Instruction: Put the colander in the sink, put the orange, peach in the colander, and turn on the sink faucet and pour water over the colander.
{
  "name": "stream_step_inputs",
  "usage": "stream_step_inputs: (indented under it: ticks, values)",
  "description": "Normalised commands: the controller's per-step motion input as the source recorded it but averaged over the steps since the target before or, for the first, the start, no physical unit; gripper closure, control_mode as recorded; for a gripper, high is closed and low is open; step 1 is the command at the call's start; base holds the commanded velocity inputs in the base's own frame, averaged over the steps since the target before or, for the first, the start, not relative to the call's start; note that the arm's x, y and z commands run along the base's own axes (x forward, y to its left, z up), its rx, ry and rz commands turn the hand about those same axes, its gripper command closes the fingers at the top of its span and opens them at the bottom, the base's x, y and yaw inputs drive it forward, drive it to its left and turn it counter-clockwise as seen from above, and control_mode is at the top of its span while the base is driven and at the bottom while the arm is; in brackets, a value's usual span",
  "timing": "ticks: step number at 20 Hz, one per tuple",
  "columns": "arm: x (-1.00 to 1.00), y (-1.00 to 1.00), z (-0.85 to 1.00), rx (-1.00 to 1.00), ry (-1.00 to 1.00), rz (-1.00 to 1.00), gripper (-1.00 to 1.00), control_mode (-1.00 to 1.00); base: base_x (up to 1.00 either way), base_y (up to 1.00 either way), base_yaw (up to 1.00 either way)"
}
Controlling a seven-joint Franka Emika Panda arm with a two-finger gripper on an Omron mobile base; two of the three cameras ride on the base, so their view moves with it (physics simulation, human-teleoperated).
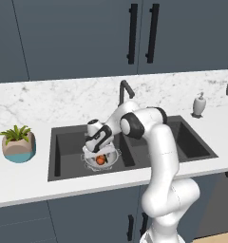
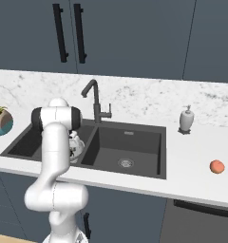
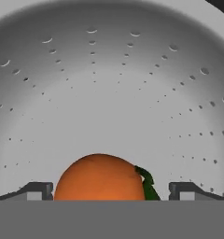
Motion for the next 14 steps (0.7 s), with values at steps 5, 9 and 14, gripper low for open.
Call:
stream_step_inputs:
  ticks: [5,9,14]
  values:
    - [0.15,0.0,0.03,0.0,0.0,0.0,-1.0,-1.0,0.0,0.0,0.0]
    - [0.03,0.06,0.48,0.01,0.0,0.0,-1.0,-1.0,0.0,0.0,0.0]
    - [-0.24,0.12,0.63,0.0,-0.1,0.0,-1.0,-1.0,0.0,0.0,0.0]
